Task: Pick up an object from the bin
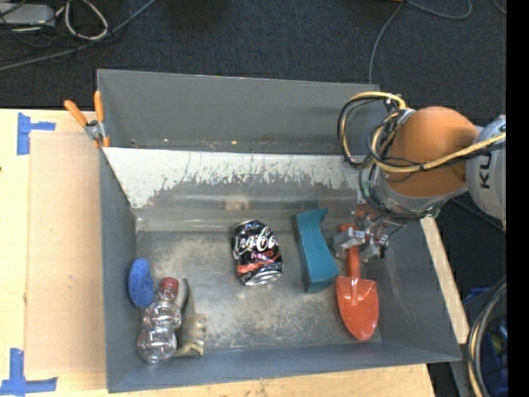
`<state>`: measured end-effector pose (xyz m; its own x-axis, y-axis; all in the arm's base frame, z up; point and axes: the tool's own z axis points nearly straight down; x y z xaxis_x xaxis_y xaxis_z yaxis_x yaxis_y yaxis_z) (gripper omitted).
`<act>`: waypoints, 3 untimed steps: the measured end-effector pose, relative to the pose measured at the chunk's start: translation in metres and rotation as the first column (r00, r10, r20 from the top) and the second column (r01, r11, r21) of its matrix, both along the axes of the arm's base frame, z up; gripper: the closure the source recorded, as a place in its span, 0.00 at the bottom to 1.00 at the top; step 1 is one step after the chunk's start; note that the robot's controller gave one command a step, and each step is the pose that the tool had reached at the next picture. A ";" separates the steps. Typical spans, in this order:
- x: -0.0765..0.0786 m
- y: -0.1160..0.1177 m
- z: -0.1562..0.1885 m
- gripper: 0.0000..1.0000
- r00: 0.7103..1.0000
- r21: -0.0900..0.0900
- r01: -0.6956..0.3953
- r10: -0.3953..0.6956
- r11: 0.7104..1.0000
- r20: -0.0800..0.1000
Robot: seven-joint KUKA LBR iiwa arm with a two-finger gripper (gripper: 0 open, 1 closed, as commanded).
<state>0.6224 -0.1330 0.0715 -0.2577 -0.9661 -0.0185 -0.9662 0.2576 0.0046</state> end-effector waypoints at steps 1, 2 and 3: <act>-0.004 0.001 0.025 1.00 1.000 0.002 0.000 0.000 1.000 -0.013; -0.002 0.001 0.061 1.00 1.000 0.001 0.003 -0.003 1.000 -0.007; -0.001 0.002 0.080 1.00 1.000 0.001 0.005 -0.005 1.000 -0.004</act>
Offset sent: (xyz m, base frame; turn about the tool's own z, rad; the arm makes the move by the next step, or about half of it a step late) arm -0.0036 0.0010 0.0857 -0.0002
